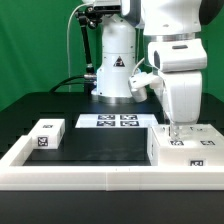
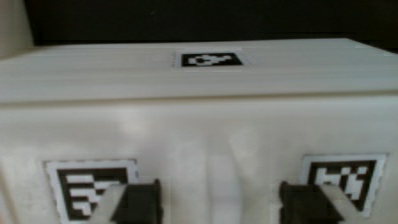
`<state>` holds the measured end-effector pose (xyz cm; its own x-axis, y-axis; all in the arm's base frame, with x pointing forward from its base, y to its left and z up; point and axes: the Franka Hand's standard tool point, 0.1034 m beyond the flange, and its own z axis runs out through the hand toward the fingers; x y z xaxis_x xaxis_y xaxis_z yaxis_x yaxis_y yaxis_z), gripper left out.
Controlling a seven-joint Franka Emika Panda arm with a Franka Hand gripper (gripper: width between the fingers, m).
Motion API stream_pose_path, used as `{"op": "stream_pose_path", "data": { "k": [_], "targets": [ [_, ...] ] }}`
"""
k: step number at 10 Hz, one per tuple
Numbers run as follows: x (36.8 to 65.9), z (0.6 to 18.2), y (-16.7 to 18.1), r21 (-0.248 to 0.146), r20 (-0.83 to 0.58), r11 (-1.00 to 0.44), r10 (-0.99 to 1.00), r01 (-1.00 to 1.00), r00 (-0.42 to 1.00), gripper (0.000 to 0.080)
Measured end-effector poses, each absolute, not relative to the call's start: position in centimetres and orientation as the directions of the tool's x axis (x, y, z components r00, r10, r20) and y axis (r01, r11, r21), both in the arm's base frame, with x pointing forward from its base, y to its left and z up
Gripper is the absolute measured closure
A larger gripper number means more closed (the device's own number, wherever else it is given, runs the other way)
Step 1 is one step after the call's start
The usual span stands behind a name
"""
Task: Assemble cabinet
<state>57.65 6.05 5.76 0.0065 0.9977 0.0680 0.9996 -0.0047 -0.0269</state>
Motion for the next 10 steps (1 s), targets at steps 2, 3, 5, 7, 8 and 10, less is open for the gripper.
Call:
{"op": "stream_pose_path", "data": {
  "k": [2, 3, 5, 7, 8, 10],
  "targets": [
    [57.6, 5.7, 6.1, -0.028, 0.068, -0.005, 0.998, 1.0, 0.007, 0.0166],
    [57.6, 5.7, 6.1, -0.028, 0.068, -0.005, 0.998, 1.0, 0.007, 0.0057],
    [57.6, 5.6, 6.1, -0.029, 0.068, -0.005, 0.998, 1.0, 0.007, 0.0012],
    [57.6, 5.7, 6.1, -0.028, 0.068, -0.007, 0.998, 1.0, 0.008, 0.0003],
    [57.3, 6.2, 6.1, -0.023, 0.064, -0.018, 0.998, 1.0, 0.019, 0.0003],
    [55.6, 7.3, 6.1, -0.014, 0.053, -0.071, 0.996, 0.997, 0.072, 0.0003]
  ]
}}
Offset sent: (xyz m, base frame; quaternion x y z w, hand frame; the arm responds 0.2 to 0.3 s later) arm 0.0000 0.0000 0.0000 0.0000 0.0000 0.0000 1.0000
